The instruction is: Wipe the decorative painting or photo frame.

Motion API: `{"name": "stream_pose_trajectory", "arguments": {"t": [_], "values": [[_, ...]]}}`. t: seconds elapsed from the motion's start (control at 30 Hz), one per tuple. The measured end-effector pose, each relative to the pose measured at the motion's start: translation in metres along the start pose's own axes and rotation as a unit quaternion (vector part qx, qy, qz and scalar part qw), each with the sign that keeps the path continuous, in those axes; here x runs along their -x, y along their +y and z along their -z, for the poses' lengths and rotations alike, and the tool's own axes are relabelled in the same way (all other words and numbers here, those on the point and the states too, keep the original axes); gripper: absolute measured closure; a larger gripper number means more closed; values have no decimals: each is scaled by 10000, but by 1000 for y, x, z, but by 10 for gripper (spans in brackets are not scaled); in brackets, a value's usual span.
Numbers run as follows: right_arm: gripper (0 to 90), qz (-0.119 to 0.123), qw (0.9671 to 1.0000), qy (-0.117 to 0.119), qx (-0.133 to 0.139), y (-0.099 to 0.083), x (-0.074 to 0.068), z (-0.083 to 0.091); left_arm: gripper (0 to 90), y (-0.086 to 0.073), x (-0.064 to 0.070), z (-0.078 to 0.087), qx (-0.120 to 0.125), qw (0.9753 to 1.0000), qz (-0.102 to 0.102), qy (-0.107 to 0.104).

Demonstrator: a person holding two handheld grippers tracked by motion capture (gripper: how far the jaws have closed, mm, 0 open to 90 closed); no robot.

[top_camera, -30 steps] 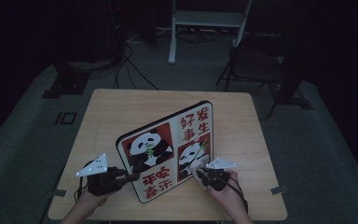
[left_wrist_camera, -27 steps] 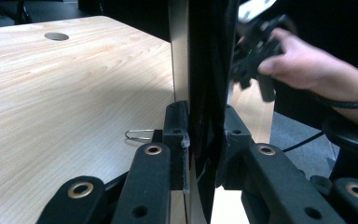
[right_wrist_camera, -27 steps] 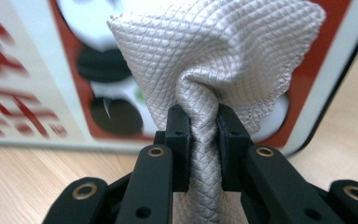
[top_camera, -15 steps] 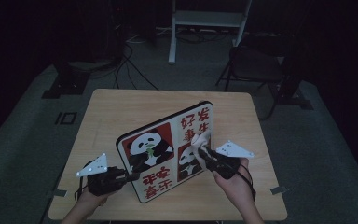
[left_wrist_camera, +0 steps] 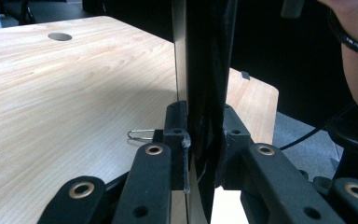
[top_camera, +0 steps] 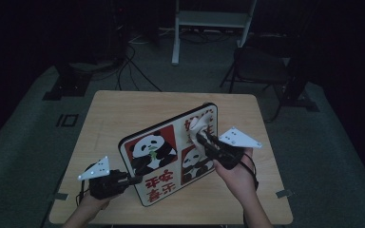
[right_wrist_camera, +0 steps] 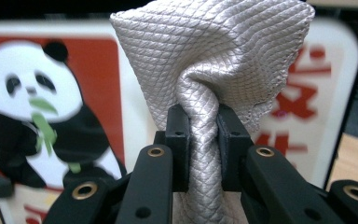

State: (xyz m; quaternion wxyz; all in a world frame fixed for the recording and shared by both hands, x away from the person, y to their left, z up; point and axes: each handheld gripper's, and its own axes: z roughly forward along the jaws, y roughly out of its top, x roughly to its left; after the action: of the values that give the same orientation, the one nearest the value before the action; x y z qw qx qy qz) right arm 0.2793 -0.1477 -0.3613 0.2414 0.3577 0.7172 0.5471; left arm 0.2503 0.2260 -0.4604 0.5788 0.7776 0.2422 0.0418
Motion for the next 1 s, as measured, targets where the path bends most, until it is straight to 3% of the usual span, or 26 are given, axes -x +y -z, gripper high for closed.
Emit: {"name": "stream_pose_trajectory", "arguments": {"t": [0.3, 0.47, 0.7, 1.0], "values": [[778, 147, 9995, 96, 263, 30, -12, -10, 785, 0, 0, 0, -9, 10000, -21, 10], [778, 171, 9994, 86, 287, 35, -15, -19, 784, 0, 0, 0, -6, 10000, -47, 7], [778, 190, 9997, 42, 133, 24, -17, -32, 781, -1, 0, 0, -2, 10000, -49, -2], [778, 155, 9999, 16, 9, 5, -16, -32, 780, -1, 0, 0, -1, 10000, -43, 12]]}}
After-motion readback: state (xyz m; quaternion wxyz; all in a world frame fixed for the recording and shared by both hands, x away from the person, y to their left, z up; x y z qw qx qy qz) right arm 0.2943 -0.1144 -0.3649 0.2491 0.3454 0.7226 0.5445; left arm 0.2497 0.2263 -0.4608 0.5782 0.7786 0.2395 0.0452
